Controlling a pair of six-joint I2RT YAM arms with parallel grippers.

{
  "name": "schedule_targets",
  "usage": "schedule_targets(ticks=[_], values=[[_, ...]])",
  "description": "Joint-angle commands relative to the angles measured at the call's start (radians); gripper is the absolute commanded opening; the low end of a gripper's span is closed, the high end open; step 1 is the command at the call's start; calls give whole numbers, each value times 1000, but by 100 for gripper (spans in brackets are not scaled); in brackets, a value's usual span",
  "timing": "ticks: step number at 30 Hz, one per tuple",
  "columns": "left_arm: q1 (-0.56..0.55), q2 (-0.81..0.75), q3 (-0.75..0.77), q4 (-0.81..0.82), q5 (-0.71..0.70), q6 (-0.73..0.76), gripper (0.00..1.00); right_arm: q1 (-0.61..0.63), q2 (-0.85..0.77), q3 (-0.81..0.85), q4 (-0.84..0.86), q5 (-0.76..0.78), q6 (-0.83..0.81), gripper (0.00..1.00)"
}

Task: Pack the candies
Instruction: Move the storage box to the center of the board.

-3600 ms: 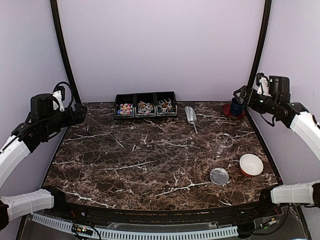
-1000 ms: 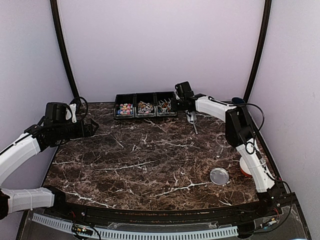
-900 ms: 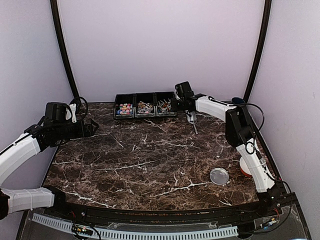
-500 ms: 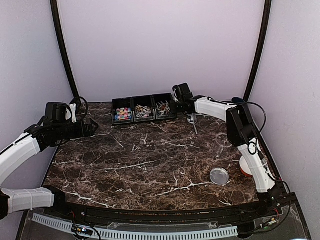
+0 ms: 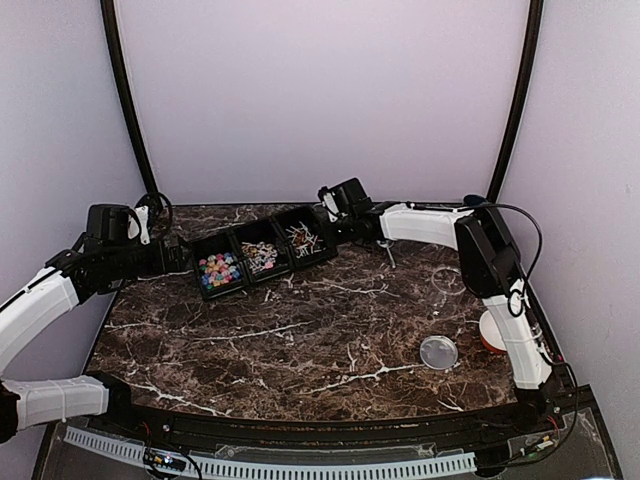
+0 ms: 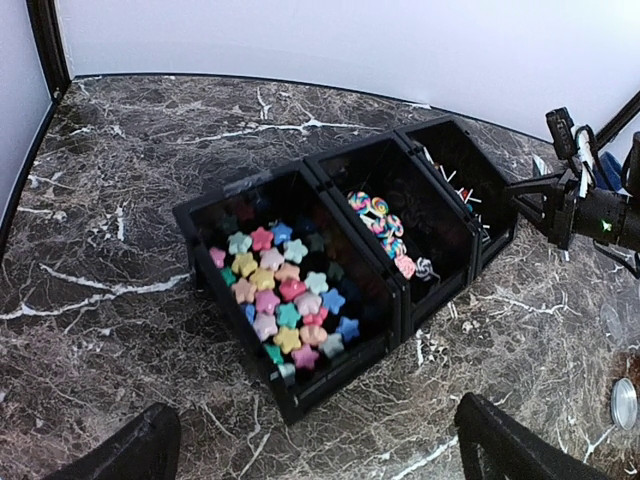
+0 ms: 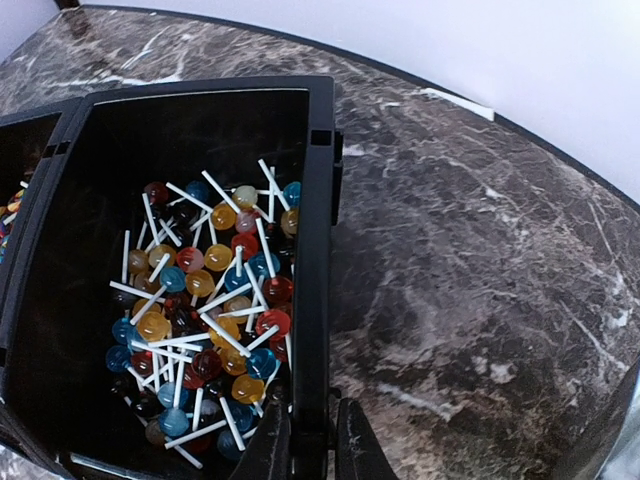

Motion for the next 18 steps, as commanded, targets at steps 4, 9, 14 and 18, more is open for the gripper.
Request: schedule_targets(ticks=[4, 9, 14, 18], values=[[24, -22, -5, 11, 10, 0, 99, 72, -91, -103, -39, -100, -114, 1], [26, -14, -11, 31, 45, -4, 99, 97, -102, -143, -29, -110, -156, 1], [29, -7, -10, 31, 65, -9, 99, 104, -83, -114, -66, -80, -171, 5], [30, -11, -15, 37, 67, -11, 99, 105, -91, -117, -63, -38, -162, 17]])
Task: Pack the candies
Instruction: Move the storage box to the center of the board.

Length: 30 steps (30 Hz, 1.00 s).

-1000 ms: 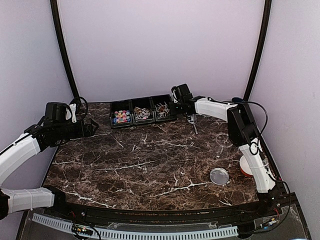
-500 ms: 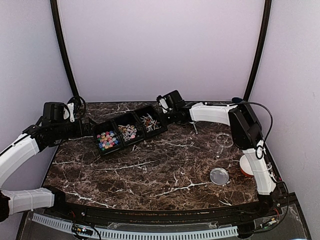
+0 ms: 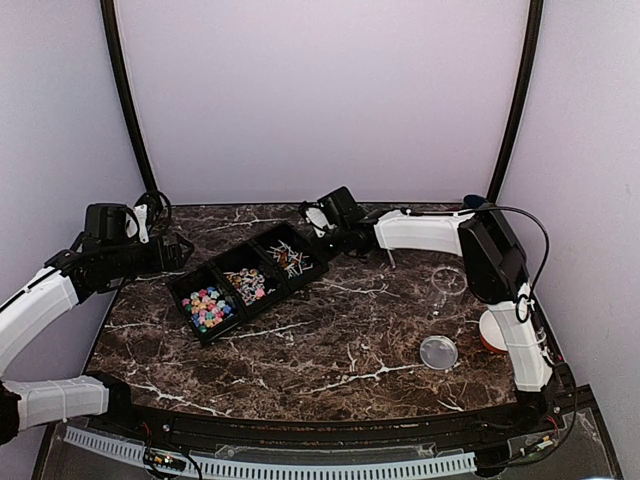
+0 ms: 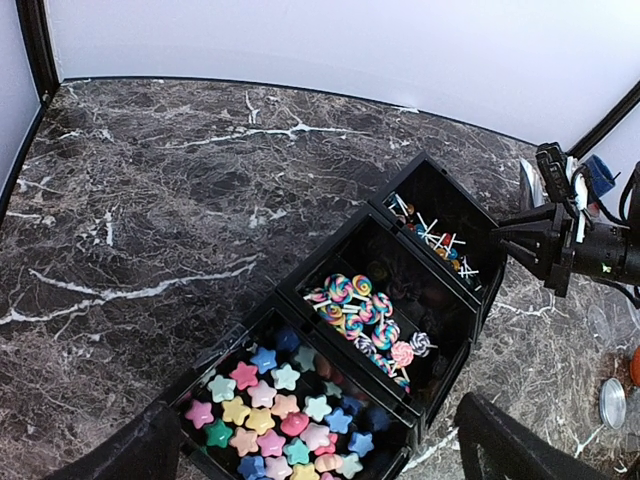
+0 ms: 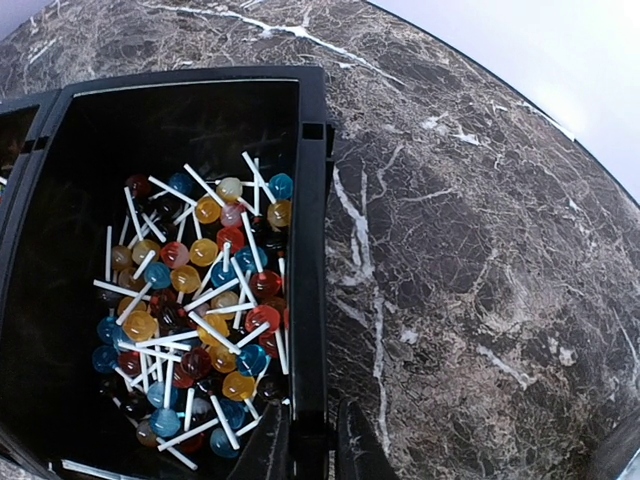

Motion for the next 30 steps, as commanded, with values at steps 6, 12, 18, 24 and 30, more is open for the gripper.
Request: schedule_targets(ticks=[6, 12, 18, 24, 30], values=[[7, 0, -14, 20, 31, -13, 99, 18, -45, -16, -74, 77, -11, 54], [7, -1, -15, 22, 34, -14, 99, 17, -193, -137, -54, 217, 29, 78], [8, 4, -17, 27, 53, -16, 99, -17, -379, -319, -82, 361, 127, 94], [10, -3, -15, 23, 60, -16, 99, -109, -616, -539, -157, 389, 314, 93], [11, -3, -14, 26, 73, -19, 99, -183, -851, -728, -202, 371, 490, 92]])
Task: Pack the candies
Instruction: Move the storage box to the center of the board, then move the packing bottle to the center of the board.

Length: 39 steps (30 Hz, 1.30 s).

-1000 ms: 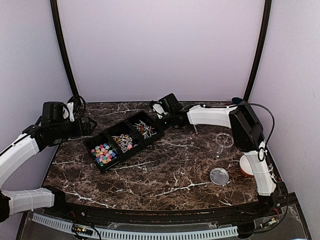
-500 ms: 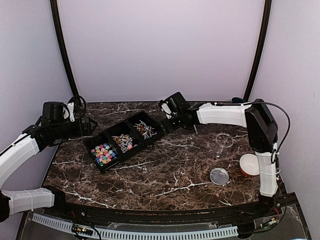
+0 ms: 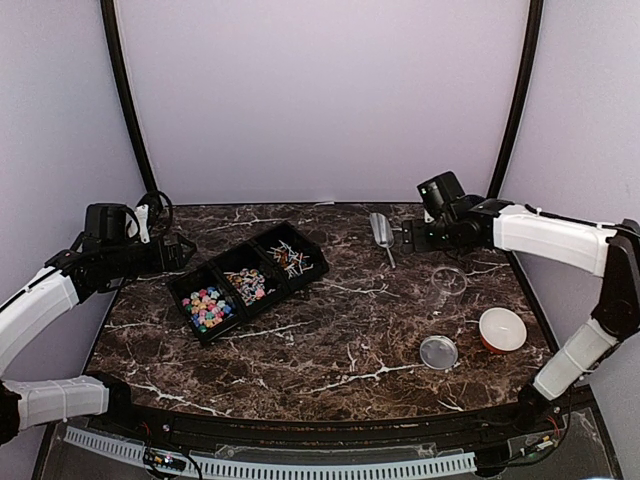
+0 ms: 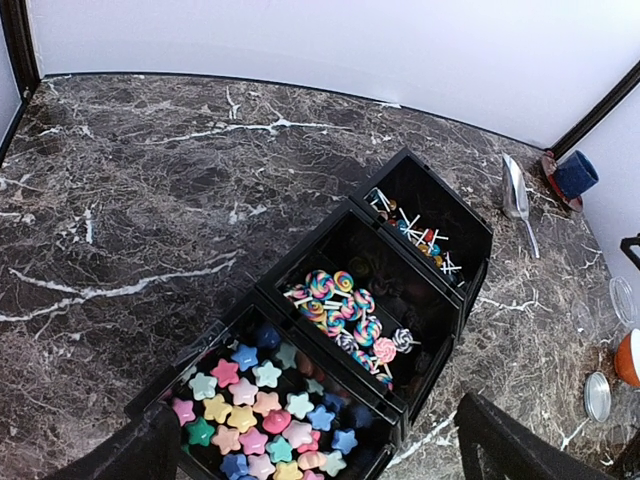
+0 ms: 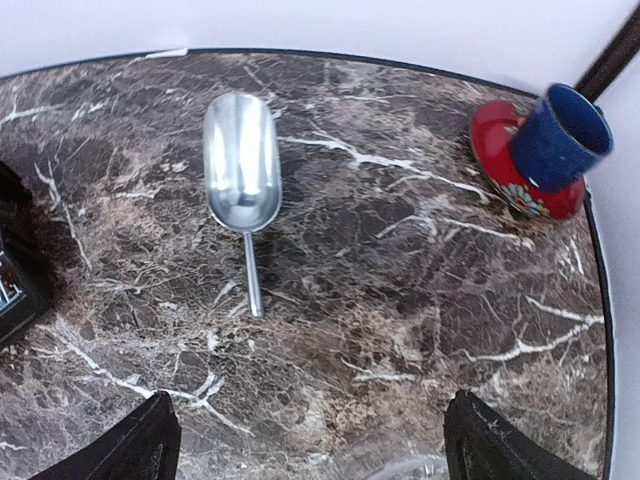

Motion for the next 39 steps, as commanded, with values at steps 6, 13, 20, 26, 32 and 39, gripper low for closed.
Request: schedule_targets(ticks=[6, 13, 20, 26, 32, 39], values=[[5, -12, -15, 21, 30, -9, 99, -93, -236, -237, -21, -31, 272, 93], [6, -18, -16, 19, 26, -8, 99, -158, -307, -341, 29, 23, 335, 96], [5, -13, -17, 21, 32, -9, 99, -269, -305, -407, 150, -144, 323, 96], [5, -9, -18, 22, 31, -9, 99, -289, -269, -427, 222, -270, 316, 96], [5, -8, -19, 22, 29, -9, 99, -293, -243, -431, 245, -332, 312, 96], [5, -5, -18, 24, 34, -11, 99, -292, -213, -430, 252, -497, 303, 97]])
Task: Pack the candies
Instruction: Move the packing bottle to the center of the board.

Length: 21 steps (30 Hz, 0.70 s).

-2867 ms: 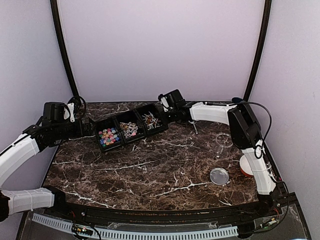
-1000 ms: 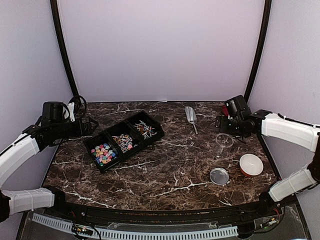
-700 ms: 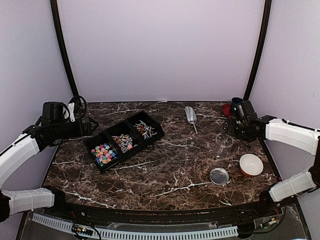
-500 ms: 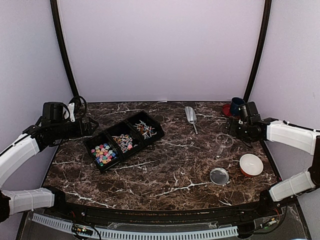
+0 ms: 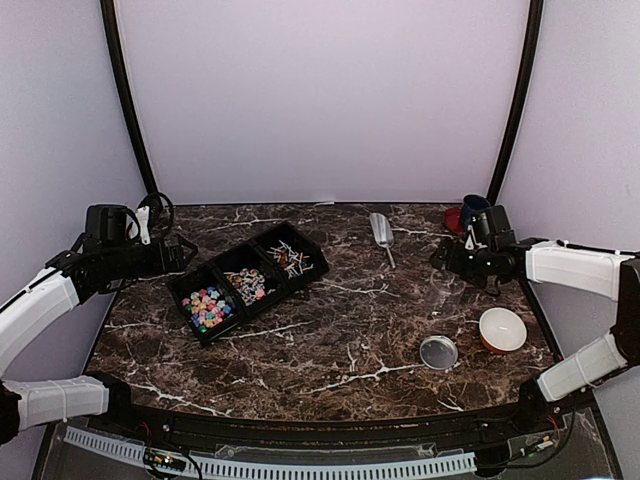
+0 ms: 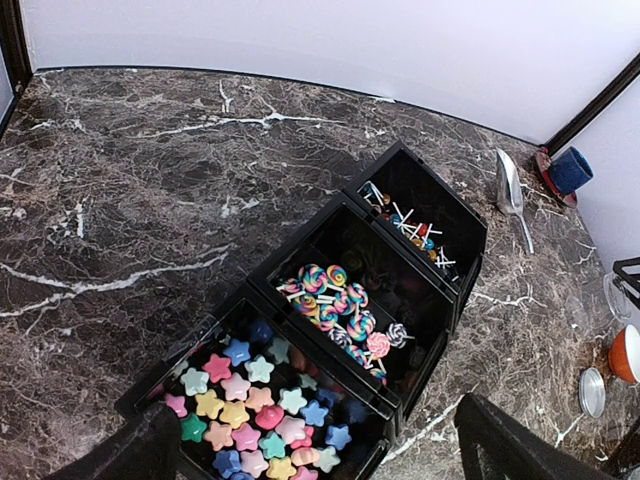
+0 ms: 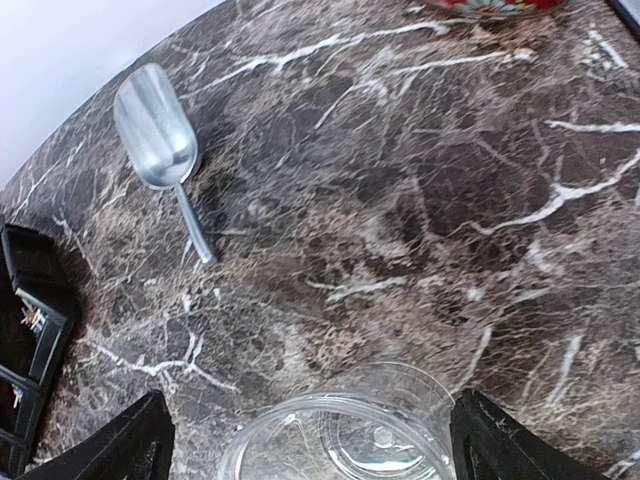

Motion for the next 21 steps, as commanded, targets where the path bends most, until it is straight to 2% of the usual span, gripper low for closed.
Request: schedule_targets(ticks=[1, 6, 10, 21], values=[[4, -4, -11, 24, 13, -4, 99, -5, 24, -14, 45, -152, -2, 97], [5, -4, -10, 25, 14, -5, 99, 14, 13, -46, 57, -172, 33, 100], [5, -3, -10, 26, 15, -7, 99, 49, 16, -58, 68, -164, 57, 98], [5, 4, -11, 25, 13, -7, 99, 210, 124, -7, 149, -156, 143, 98]])
